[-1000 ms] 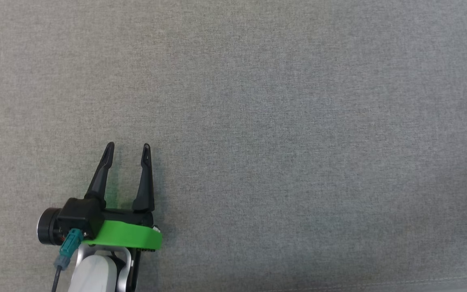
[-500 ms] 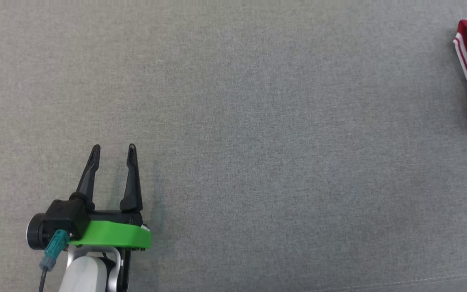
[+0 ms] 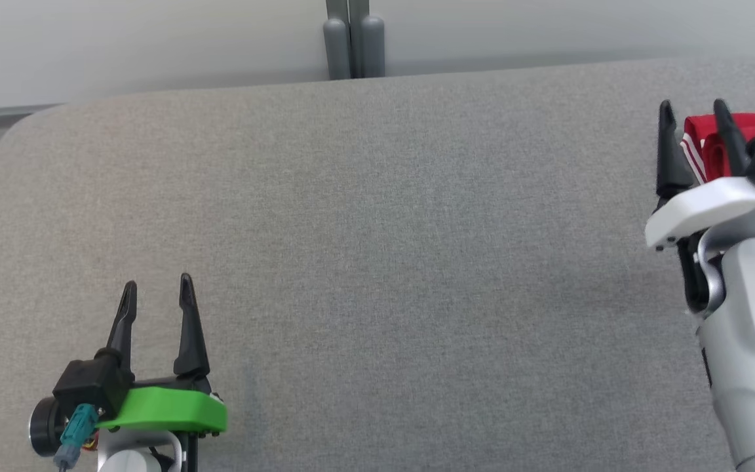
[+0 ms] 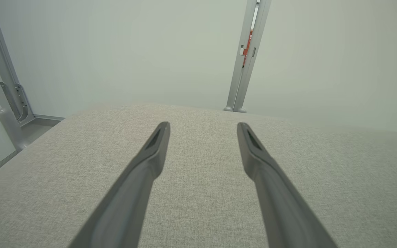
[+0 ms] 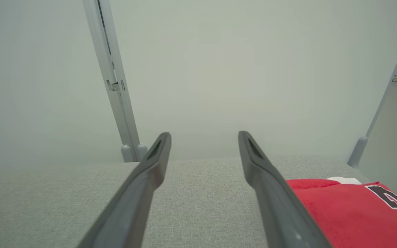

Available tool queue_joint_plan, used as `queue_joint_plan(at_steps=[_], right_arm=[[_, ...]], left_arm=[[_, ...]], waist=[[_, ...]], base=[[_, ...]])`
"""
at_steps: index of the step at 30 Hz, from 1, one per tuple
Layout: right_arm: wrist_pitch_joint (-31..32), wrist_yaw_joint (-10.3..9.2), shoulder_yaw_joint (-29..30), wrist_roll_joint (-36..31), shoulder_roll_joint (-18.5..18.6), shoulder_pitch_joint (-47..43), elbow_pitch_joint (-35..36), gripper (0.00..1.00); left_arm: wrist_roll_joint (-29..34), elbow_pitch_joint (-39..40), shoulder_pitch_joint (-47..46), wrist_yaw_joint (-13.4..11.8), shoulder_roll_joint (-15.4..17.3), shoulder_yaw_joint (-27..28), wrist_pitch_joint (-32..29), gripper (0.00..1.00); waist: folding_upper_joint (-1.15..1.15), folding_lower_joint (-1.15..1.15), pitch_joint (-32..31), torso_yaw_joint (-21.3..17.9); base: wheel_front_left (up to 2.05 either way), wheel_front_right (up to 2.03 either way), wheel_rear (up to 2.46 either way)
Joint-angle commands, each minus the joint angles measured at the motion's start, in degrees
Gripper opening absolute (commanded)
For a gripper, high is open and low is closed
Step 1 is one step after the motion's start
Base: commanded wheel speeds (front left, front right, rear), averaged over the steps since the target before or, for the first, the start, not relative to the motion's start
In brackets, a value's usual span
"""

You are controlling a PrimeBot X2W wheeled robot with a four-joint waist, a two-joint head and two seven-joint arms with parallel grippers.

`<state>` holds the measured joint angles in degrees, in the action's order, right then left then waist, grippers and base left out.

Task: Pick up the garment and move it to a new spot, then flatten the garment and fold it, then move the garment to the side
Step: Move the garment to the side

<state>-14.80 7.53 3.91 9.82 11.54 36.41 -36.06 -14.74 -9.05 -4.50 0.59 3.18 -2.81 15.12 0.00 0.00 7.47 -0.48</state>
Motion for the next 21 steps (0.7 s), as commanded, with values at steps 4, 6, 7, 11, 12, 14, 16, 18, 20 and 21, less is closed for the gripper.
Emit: queue_joint_plan(at_steps=[4,6,7,11,12,14,16,18,20,21], right_arm=[[-0.3,-0.09,-1.2,-0.8,-3.1,-8.1,6.0,1.0],[-0.3,-0.09,-1.9,-1.6,-5.2,-11.6,9.0,1.0],[-0.4,-0.09,-2.1,-1.5,-6.3,-13.6,10.6,1.0],[-0.4,-0.09,-3.1,-0.8,-8.2,-19.7,15.9,1.0],[-0.4,-0.09,-3.3,-0.8,-8.4,-21.4,17.1,1.0],[-0.4,-0.09,-4.0,0.7,-8.6,-24.1,19.4,1.0],[-0.4,-0.09,-4.6,2.7,-8.6,-26.5,21.3,1.0],[-0.4,-0.09,-4.8,4.3,-8.6,-28.5,23.2,1.0],[-0.4,-0.08,-5.1,5.0,-8.6,-30.3,24.3,1.0],[-0.4,-0.08,-5.3,5.3,-8.6,-31.0,24.6,1.0]], left_arm=[[-0.2,-0.6,2.2,-0.9,0.1,0.6,0.0,1.0],[0.4,-1.0,2.9,-1.2,0.1,0.7,0.0,1.0],[0.4,-1.3,3.3,-1.2,0.1,0.7,0.0,1.0],[0.2,-2.2,4.4,-1.4,0.0,0.6,0.0,1.0],[0.0,-2.6,4.7,-1.4,0.0,0.5,0.0,1.0],[0.2,-3.3,4.9,-1.3,0.0,0.2,0.0,1.0],[0.1,-3.9,4.9,-1.1,0.0,-0.1,0.0,1.0],[-0.2,-4.7,4.8,-0.8,0.0,-0.4,0.0,1.0],[-0.3,-5.1,4.6,-0.6,0.0,-0.5,0.0,1.0],[-0.3,-5.3,4.4,-0.6,0.0,-0.6,0.0,1.0]], waist=[[0.0,0.0,-5.4,1.5],[0.0,0.0,-6.0,1.7],[0.0,0.0,-6.3,1.8],[0.0,0.0,-7.3,2.4],[0.0,0.0,-7.6,2.5],[0.0,0.0,-7.8,2.9],[0.0,0.0,-8.0,3.1],[0.0,0.0,-8.2,3.2],[0.0,0.0,-8.2,3.1],[0.0,0.0,-8.2,3.0]], base=[[0.0,0.0,0.0],[0.0,0.0,0.0],[0.0,0.0,0.0],[0.0,0.0,0.0],[0.0,0.0,0.0],[0.0,0.0,0.0],[0.0,0.0,0.0],[0.0,0.0,0.0],[0.0,0.0,0.0],[0.0,0.0,0.0]])
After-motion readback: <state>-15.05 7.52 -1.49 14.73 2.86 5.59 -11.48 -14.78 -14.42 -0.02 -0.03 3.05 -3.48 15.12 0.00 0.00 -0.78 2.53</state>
